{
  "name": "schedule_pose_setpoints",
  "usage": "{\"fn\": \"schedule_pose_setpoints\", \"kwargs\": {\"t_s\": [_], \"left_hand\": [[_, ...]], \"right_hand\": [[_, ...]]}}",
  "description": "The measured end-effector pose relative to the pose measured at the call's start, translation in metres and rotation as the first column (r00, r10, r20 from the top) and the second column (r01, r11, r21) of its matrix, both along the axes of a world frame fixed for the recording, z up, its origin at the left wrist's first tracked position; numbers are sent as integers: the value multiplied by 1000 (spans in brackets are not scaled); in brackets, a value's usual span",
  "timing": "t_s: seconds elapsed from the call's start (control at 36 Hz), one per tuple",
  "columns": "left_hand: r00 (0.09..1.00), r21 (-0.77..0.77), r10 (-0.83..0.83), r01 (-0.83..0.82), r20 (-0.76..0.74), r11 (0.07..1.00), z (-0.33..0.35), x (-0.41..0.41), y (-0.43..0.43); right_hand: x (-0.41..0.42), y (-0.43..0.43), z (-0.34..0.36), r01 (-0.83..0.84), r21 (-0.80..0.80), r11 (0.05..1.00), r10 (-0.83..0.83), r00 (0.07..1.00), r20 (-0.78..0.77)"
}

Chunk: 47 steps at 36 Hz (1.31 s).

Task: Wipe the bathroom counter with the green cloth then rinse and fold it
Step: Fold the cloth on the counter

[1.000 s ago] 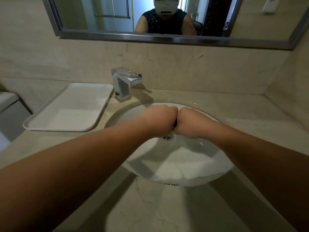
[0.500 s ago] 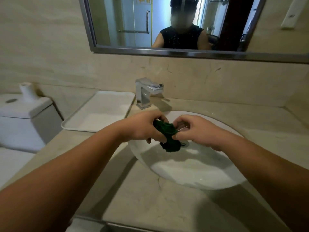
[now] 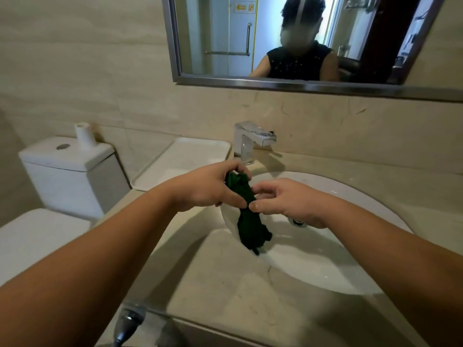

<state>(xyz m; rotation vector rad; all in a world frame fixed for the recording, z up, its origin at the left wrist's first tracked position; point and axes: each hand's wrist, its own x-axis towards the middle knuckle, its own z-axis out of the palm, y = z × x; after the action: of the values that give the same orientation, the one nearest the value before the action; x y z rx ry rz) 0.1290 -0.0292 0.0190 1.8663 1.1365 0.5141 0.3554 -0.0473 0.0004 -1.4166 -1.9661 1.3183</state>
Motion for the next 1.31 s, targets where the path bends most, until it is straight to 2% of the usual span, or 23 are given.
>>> {"fn": "schedule_pose_setpoints", "kwargs": {"t_s": [0.11, 0.33, 0.44, 0.5, 0.61, 0.64, 0.75, 0.89, 1.0, 1.14, 1.31], "left_hand": [[998, -5, 18, -18, 66, 1000, 7, -19, 0], [993, -39, 120, -120, 3, 992, 28, -47, -1], [991, -66, 122, -119, 47, 991, 39, -58, -7], [990, -33, 118, -116, 74, 993, 42, -64, -8], [989, 18, 122, -124, 87, 992, 43, -67, -8], [989, 26, 121, -124, 79, 992, 43, -66, -9], [993, 24, 91, -92, 72, 995, 44, -55, -13], [993, 49, 91, -95, 76, 994, 48, -51, -14], [996, 44, 56, -59, 73, 997, 56, -56, -15], [989, 81, 128, -134, 76, 988, 64, -51, -15], [979, 182, 197, -184, -55, 966, 58, -53, -10]], "right_hand": [[-8, 5, 2, 20, 78, 997, -18, 1000, -20], [-24, 14, 24, 33, 205, 978, -28, 999, -24], [-30, 16, 35, 32, 247, 969, -35, 999, 7], [-30, 17, 40, 30, 245, 969, -48, 997, 68], [-28, 17, 52, -90, 282, 955, -11, 941, 338], [-30, 16, 54, -97, 265, 959, 10, 950, 314], [-47, 14, 58, -28, 211, 977, 28, 1000, 2], [-61, 18, 58, 72, 207, 976, -31, 980, -196], [-62, 22, 61, 91, 147, 985, -51, 965, -259], [-64, 29, 64, 144, 266, 953, -85, 972, -221], [-58, 33, 60, 189, 283, 940, -100, 949, -299]]}}
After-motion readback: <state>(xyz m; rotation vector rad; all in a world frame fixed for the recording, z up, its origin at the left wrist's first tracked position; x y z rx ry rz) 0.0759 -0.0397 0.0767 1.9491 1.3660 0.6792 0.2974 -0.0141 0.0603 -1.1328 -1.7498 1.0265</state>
